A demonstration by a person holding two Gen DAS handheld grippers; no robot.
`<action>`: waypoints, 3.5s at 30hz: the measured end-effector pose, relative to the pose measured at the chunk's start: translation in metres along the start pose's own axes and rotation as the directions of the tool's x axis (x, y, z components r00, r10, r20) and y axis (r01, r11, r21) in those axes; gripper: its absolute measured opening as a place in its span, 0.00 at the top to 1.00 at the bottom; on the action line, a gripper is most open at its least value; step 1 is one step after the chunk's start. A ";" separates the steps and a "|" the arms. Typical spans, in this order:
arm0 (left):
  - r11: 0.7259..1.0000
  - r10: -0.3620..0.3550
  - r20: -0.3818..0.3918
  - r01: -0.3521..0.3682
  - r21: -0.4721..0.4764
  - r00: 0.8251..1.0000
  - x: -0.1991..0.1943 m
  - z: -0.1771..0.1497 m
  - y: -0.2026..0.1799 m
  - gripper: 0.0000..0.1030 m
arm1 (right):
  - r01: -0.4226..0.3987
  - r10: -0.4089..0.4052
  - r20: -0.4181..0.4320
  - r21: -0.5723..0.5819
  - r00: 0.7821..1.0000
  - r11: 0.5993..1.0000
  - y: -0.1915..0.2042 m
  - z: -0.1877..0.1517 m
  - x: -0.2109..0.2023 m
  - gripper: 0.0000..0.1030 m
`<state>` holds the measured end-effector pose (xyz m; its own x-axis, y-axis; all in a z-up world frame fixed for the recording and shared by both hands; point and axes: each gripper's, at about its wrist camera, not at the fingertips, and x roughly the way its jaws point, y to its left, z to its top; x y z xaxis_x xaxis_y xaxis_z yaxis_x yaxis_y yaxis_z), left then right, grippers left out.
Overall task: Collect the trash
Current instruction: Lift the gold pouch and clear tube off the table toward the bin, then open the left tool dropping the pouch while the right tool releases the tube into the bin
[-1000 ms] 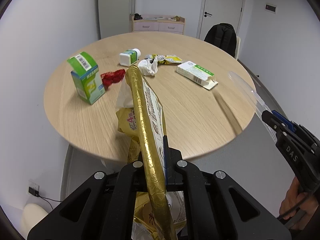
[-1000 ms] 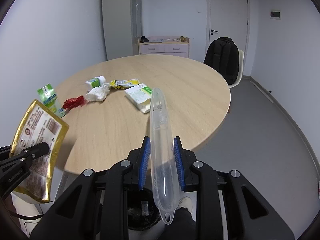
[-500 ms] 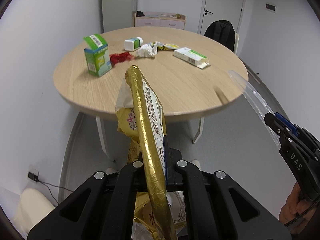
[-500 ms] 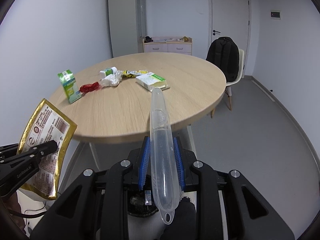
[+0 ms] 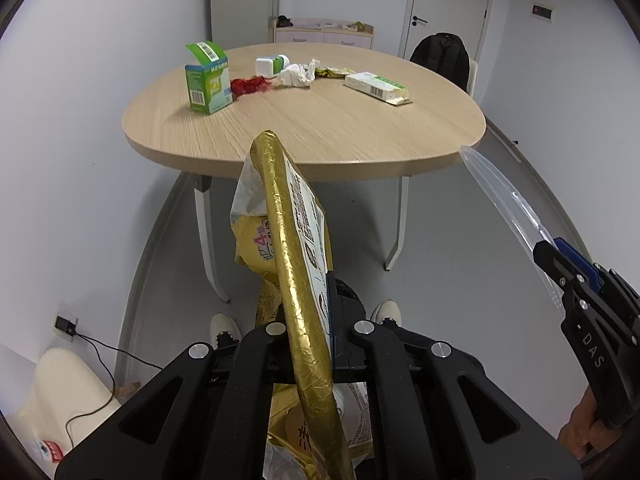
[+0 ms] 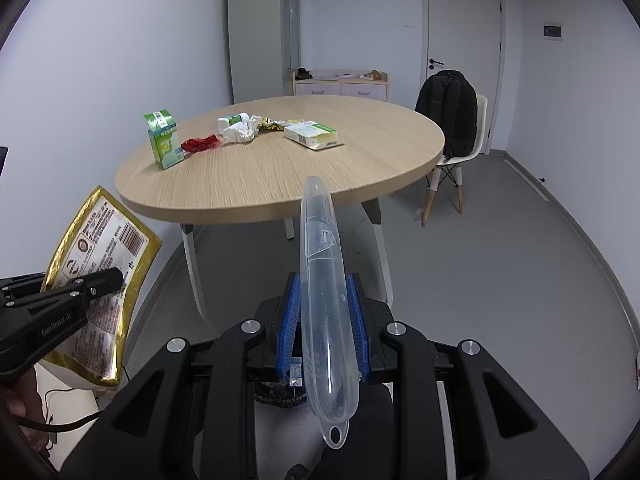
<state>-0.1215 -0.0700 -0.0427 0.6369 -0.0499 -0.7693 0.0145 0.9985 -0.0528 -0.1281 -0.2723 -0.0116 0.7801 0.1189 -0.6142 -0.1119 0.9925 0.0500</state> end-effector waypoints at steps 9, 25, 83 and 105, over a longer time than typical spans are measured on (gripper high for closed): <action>1.000 -0.006 -0.030 0.006 -0.002 1.000 0.010 -0.021 -0.002 0.97 | 0.000 0.000 -0.029 0.007 1.000 1.000 -0.004 -0.027 -0.001 0.77; 1.000 -0.013 -0.086 0.011 -0.021 0.996 0.055 -0.038 0.007 0.97 | 0.008 -0.008 -0.096 0.000 0.995 1.000 0.003 -0.050 0.034 0.77; 0.997 -0.064 -0.375 0.071 0.004 0.925 0.388 -0.035 0.001 0.88 | 0.076 -0.060 -0.429 0.022 0.901 0.997 -0.033 -0.115 0.346 0.77; 0.999 0.020 -0.298 -0.028 -0.023 0.954 0.350 -0.041 0.064 0.08 | -0.003 0.001 -0.435 -0.004 0.901 1.000 0.018 -0.114 0.355 0.77</action>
<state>0.0711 -0.0247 -0.3413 0.3789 -0.0340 -0.9248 -0.0212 0.9987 -0.0454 0.0767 -0.2152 -0.3183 0.4348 0.0955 -0.8954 -0.1171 0.9919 0.0489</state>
